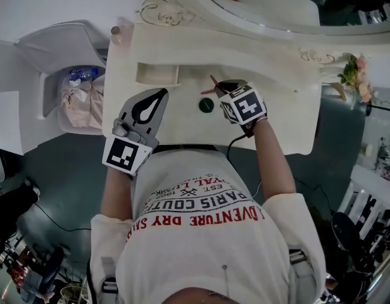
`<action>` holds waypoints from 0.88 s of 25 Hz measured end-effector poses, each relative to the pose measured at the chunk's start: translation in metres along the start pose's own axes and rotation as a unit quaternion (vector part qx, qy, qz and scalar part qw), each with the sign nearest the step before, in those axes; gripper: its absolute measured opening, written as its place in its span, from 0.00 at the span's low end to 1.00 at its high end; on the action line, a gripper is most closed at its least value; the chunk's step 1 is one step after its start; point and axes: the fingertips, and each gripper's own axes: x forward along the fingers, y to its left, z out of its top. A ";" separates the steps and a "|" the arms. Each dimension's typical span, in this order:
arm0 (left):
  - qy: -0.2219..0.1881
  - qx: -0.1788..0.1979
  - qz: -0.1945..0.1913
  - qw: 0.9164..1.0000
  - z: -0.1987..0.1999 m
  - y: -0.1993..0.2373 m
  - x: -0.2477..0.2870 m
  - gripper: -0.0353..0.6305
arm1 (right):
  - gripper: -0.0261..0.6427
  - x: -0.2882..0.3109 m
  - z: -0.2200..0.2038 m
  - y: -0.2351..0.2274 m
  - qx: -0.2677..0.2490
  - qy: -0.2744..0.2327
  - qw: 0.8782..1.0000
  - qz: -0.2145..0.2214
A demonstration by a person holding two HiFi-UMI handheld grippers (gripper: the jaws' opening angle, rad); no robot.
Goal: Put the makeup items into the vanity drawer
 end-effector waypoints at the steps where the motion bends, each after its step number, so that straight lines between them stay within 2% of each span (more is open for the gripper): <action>1: -0.002 -0.001 0.007 1.000 0.001 0.007 -0.008 0.06 | 0.11 0.001 0.011 0.008 -0.007 -0.005 1.000 0.004; 6: -0.006 -0.001 0.037 0.999 0.001 0.037 -0.044 0.06 | 0.11 0.009 0.068 0.050 -0.053 -0.027 0.998 0.030; 10: -0.012 -0.006 0.056 0.998 -0.001 0.059 -0.070 0.06 | 0.11 0.027 0.100 0.081 -0.084 -0.026 0.995 0.052; 15: -0.033 -0.016 0.077 0.996 0.003 0.087 -0.096 0.06 | 0.11 0.053 0.127 0.109 -0.112 -0.015 0.991 0.066; 22: -0.023 -0.023 0.094 0.995 -0.011 0.110 -0.113 0.06 | 0.11 0.089 0.145 0.132 -0.142 0.010 0.987 0.078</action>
